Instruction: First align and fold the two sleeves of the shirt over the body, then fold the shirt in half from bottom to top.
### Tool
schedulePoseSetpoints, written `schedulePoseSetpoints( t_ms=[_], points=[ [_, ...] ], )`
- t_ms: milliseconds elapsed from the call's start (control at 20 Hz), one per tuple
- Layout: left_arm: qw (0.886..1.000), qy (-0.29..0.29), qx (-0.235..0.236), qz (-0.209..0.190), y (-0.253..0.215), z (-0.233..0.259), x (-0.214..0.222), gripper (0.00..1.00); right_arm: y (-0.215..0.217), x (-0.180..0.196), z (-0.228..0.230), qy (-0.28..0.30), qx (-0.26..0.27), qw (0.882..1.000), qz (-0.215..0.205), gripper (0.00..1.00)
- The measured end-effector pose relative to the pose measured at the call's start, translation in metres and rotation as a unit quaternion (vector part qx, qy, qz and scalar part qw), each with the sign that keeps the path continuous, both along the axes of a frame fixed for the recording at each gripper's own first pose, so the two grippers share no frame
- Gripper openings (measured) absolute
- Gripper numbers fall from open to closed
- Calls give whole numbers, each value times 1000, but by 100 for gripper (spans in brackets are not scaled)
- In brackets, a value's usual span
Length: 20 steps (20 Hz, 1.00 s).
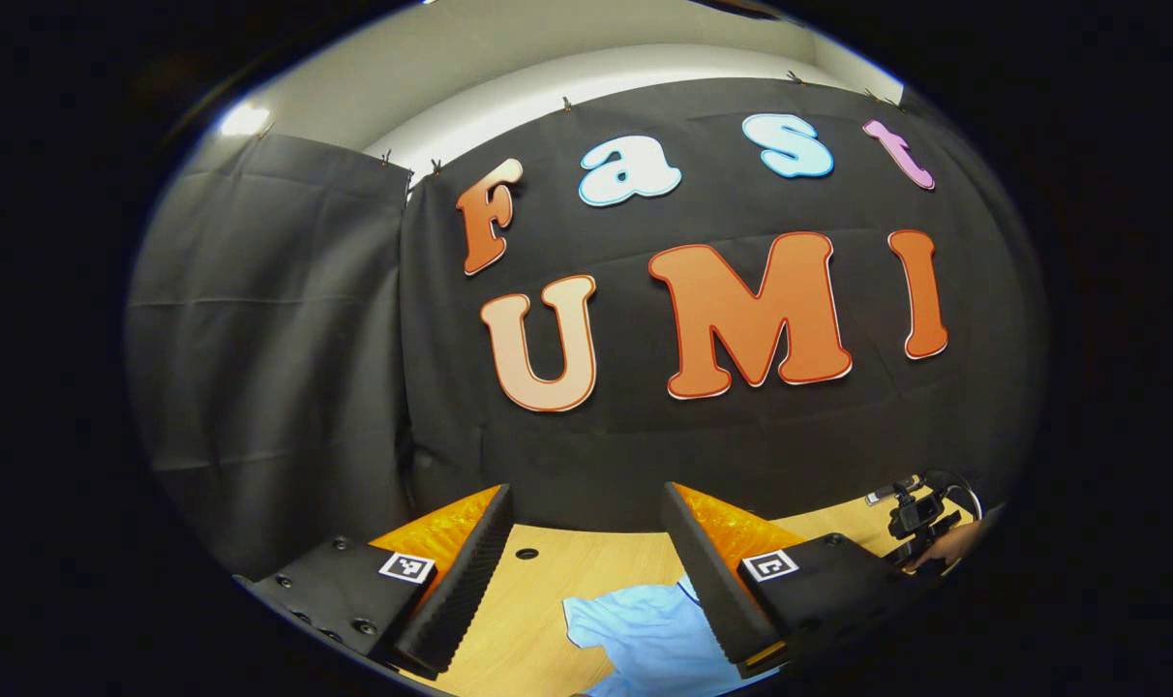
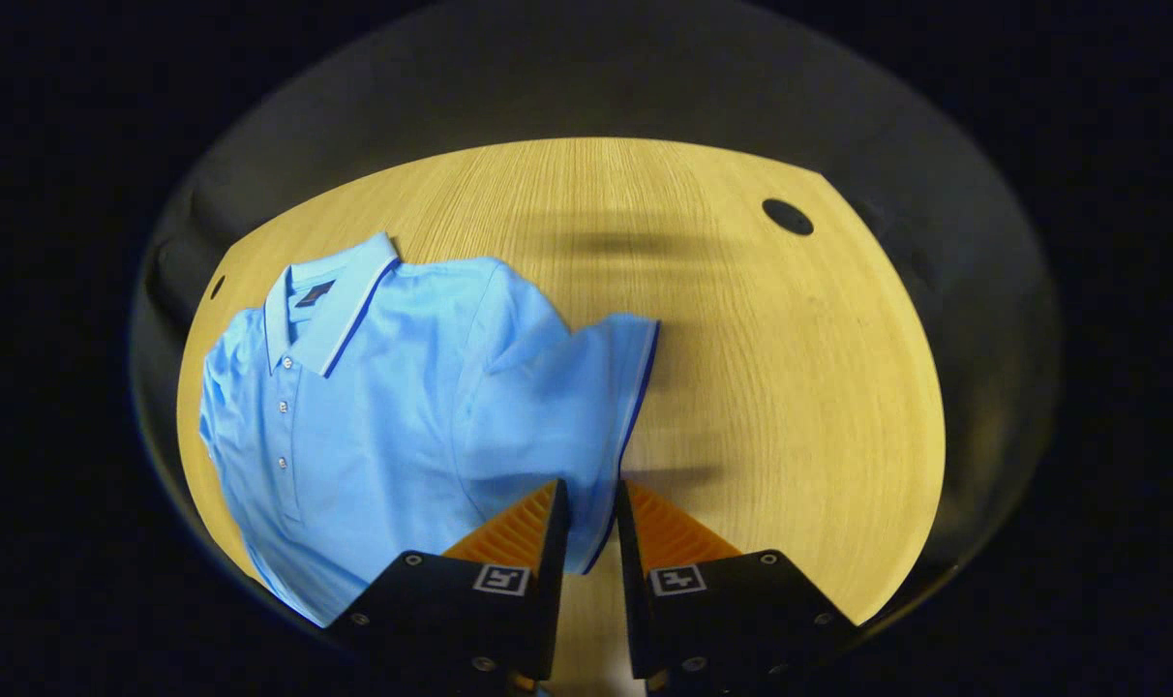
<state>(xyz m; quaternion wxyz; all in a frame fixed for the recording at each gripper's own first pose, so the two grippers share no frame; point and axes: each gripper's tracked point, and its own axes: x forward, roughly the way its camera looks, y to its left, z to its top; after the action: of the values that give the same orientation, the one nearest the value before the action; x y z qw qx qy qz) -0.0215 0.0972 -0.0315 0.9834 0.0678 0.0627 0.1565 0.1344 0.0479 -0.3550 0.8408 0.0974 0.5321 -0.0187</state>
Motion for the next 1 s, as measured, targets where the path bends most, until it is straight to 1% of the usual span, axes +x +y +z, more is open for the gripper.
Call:
schedulePoseSetpoints(
  t_ms=[50,100,200,300,350,600,850,1000],
  points=[
    [1000,0,-1,3,1,1,-4,100,0,-3,5,-1,6,1000,-12,27],
    [1000,0,-3,4,2,2,-6,100,1,-2,6,1,18,1000,-19,18],
    [1000,-1,-7,7,5,1,-13,100,1,0,10,-6,41,999,-31,10],
    [1000,-4,-6,9,6,3,-22,100,3,2,20,-22,61,997,-44,6],
    [1000,-5,-6,9,7,3,-24,100,3,3,26,-33,64,996,-46,6],
    [1000,-7,-13,12,10,2,-31,100,20,9,59,-81,87,993,-25,6],
    [1000,-7,-11,23,15,3,-47,100,52,21,85,-128,86,987,31,6],
    [999,-4,-8,33,22,1,-55,100,77,25,96,-146,84,983,71,6]
  ],
)
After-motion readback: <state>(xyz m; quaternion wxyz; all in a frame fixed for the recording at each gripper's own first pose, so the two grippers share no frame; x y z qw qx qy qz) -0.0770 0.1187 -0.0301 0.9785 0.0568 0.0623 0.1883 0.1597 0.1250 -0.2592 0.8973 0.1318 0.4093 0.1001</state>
